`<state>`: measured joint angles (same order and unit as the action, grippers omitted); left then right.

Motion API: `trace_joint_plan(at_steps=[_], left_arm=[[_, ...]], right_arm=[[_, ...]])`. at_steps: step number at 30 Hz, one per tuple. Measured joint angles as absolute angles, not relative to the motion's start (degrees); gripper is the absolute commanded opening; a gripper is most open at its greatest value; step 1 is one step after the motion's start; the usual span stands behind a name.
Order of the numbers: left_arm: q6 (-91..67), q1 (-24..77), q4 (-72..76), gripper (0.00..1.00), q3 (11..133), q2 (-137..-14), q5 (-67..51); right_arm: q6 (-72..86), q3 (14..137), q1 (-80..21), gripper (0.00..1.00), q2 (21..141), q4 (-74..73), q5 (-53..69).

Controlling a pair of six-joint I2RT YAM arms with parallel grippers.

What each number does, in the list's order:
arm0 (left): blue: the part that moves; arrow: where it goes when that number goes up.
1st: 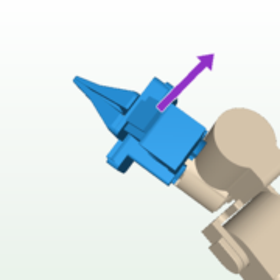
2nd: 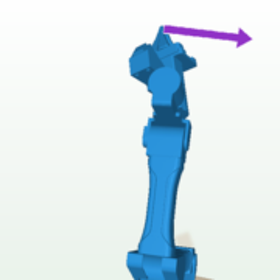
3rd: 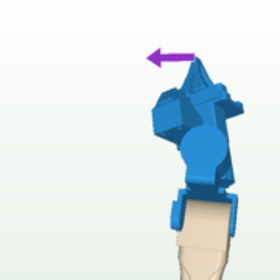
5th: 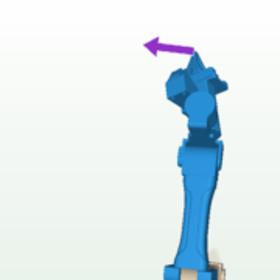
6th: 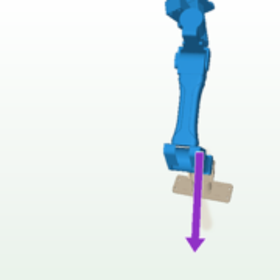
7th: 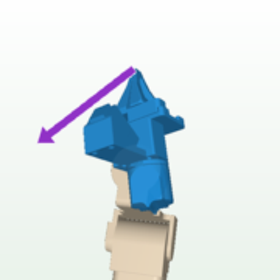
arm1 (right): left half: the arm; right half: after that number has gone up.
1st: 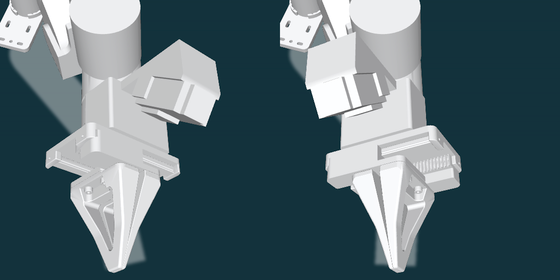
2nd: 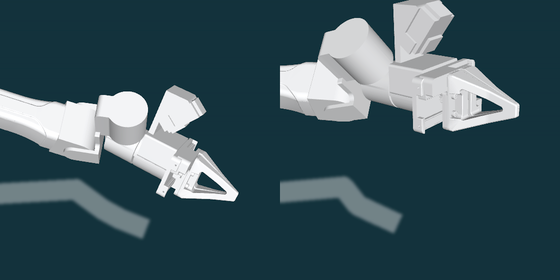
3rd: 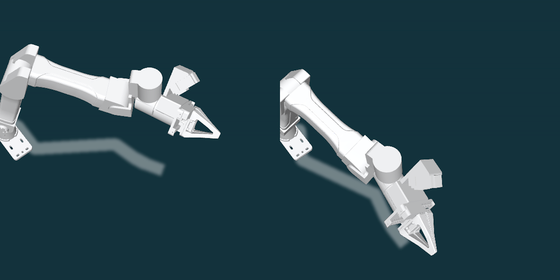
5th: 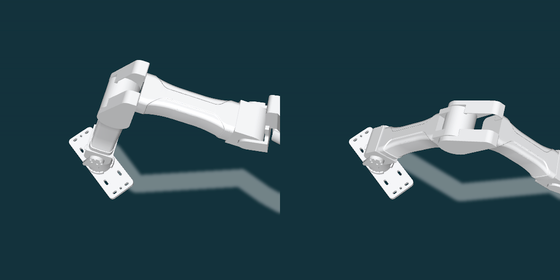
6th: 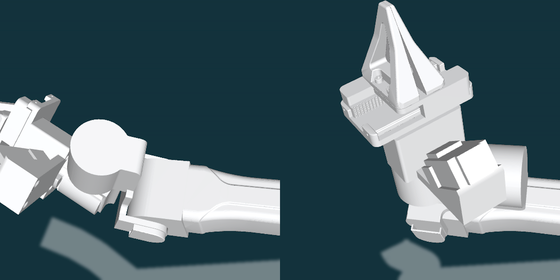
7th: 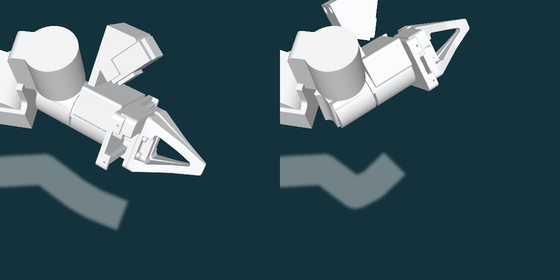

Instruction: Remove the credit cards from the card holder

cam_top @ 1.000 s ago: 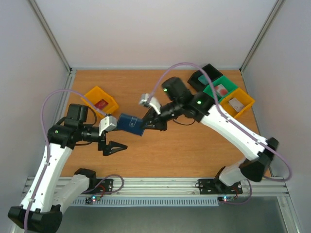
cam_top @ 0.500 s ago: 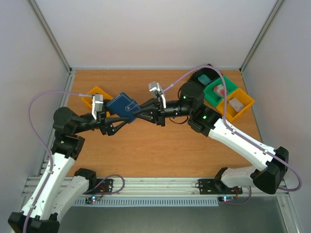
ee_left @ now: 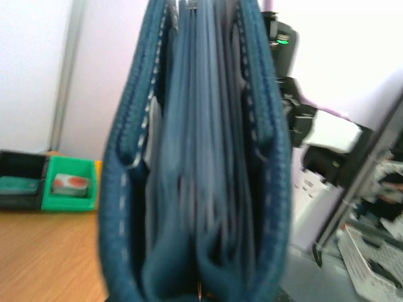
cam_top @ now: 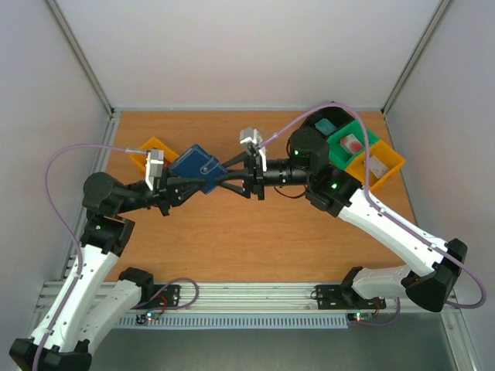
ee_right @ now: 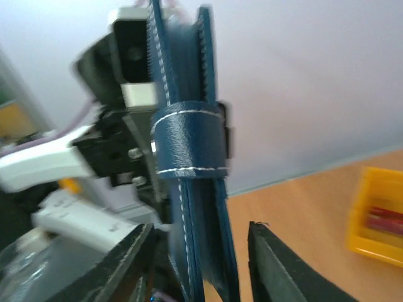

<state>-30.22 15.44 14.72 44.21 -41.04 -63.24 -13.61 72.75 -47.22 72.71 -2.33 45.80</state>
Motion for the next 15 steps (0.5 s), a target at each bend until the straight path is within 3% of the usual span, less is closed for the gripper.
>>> trace_joint_plan(at_steps=[5, 10, 15], left_arm=[[-24.12, 15.42, -2.76, 0.00, 48.56, -40.91, -48.93], [-18.11, 15.42, -15.16, 0.00, 50.15, -41.17, -36.67], [-15.86, 15.49, -21.15, 0.00, 50.39, -41.98, -31.66]], right_arm=[[-18.92, 79.46, -48.03, 0.53, 71.37, -16.86, 23.09], [-26.02, 86.37, -57.28, 0.56, 72.79, -23.83, -0.62], [-30.00, 93.45, -63.09, 0.55, 80.51, -26.48, -9.17]])
